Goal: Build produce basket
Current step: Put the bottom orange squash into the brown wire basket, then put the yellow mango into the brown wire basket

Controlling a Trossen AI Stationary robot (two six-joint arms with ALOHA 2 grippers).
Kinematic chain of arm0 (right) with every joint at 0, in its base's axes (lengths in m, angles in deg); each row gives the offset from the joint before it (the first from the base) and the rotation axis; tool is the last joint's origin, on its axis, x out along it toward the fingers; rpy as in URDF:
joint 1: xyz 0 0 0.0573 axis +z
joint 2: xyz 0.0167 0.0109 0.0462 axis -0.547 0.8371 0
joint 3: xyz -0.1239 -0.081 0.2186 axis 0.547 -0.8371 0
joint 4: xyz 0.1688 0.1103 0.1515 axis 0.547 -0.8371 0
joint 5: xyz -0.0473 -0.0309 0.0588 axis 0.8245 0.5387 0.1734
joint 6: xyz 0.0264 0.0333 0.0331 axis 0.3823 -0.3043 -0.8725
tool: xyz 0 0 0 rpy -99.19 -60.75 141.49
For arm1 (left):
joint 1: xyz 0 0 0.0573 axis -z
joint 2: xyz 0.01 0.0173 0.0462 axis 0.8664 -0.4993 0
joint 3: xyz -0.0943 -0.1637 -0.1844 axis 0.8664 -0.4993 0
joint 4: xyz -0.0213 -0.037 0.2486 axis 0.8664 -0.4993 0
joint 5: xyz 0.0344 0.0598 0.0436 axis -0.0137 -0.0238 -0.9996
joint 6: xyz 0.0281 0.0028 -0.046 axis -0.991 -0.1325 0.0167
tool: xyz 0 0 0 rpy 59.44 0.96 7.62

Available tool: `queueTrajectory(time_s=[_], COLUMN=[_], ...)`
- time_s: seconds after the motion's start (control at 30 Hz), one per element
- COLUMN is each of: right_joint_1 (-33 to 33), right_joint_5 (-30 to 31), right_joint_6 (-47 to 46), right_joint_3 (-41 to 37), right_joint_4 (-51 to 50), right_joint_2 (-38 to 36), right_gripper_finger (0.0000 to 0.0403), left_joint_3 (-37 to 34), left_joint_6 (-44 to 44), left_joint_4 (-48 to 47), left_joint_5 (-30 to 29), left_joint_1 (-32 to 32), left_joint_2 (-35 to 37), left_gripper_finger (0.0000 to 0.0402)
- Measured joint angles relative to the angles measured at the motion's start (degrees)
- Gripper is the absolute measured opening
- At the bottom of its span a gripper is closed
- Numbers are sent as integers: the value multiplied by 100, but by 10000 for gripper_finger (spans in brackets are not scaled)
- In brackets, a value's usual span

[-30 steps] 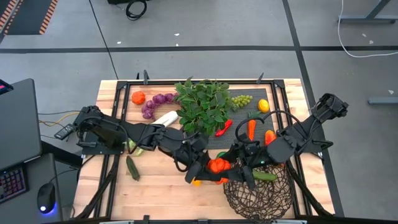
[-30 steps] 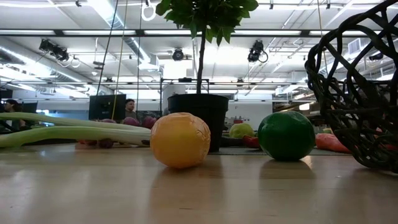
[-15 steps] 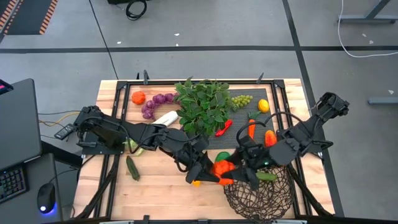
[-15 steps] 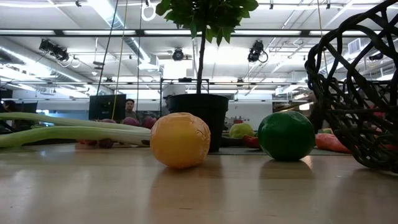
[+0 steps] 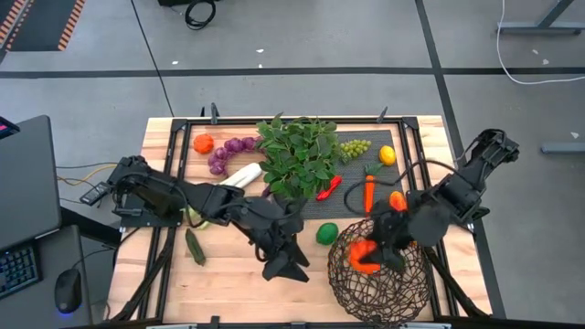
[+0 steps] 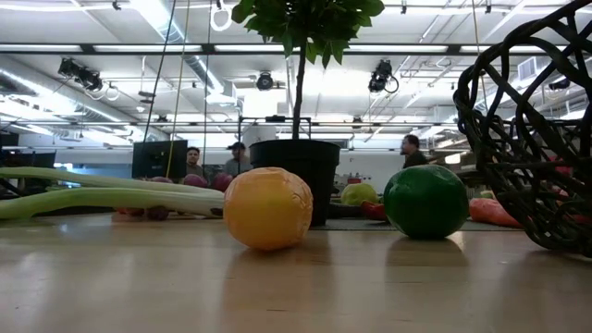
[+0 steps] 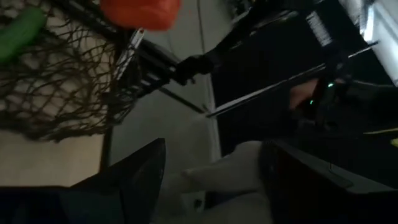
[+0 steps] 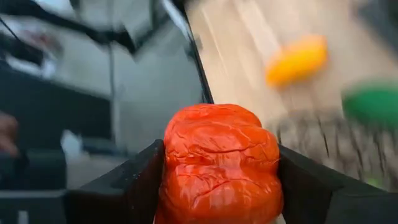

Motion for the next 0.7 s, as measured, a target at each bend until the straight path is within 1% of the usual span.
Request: queueTrajectory(time_s=[0.13,0.23,0.33,0.4,0.47,0.57,0.63,0.7], right_joint_1=[185,302,403,456,465,509,521,523], right_joint_5=[-737,-987,-976,-935,-895,-745,-618,-558], right_joint_6=[-633,-974,-1171,-1304,-1450,-1659,-1680,-1681], right_joint_3=[0,0,0,0,0,-2,-2,-2], right_joint_4=[-1005,-1595,-2008,-2230,-2404,-2514,-2508,-2520], right_joint_2=[192,334,459,501,546,559,556,557], right_gripper_finger=[268,271,281,293,308,336,357,377], left_joint_3=[0,0,0,0,0,0,-3,0], left_joint_6=[-36,-36,-72,-277,-392,-396,-384,-261], left_joint_4=[-422,-601,-682,-888,-1239,-1820,-2110,-2202], left_joint_5=[-458,-619,-628,-639,-896,-1467,-1621,-1627], left_joint_1=[-5,-22,-22,-39,-37,-39,-43,-44], left_joint_2=[-2,-2,-2,-2,-2,-42,-82,-153], left_gripper_finger=[284,284,284,283,283,283,283,283])
